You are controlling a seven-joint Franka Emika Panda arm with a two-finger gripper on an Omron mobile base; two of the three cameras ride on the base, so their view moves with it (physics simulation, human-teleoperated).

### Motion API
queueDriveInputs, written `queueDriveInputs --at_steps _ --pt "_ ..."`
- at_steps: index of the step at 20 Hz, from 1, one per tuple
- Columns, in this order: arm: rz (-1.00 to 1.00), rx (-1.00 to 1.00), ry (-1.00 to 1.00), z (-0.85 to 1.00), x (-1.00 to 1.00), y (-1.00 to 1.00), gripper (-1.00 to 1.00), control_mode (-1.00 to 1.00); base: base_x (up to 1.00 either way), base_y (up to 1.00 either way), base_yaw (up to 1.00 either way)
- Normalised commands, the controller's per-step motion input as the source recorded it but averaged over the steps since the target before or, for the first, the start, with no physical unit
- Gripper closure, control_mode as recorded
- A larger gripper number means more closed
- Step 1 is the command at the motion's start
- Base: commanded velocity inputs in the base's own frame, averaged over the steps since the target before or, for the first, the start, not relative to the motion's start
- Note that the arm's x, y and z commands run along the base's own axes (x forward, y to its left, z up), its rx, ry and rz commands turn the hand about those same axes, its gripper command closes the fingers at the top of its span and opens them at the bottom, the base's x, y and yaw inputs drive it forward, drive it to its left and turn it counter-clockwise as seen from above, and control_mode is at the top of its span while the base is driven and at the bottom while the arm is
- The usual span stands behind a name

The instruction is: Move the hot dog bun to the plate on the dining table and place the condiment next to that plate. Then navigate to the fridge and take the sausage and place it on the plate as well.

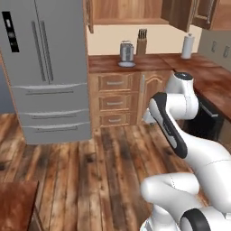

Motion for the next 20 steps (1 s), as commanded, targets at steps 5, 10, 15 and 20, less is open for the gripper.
queueDriveInputs --at_steps 5,10,15,20 --pt "0.00 0.00 0.00 0.00 0.00 0.00 -1.00 1.00 1.00 0.41 0.00" --pt "0.00 0.00 0.00 0.00 0.00 0.00 -1.00 1.00 1.00 0.45 -0.01" --pt "0.00 0.00 0.00 0.00 0.00 0.00 -1.00 1.00 1.00 0.35 -0.02" --pt "0.00 0.00 0.00 0.00 0.00 0.00 -1.00 1.00 1.00 0.27 0.00"
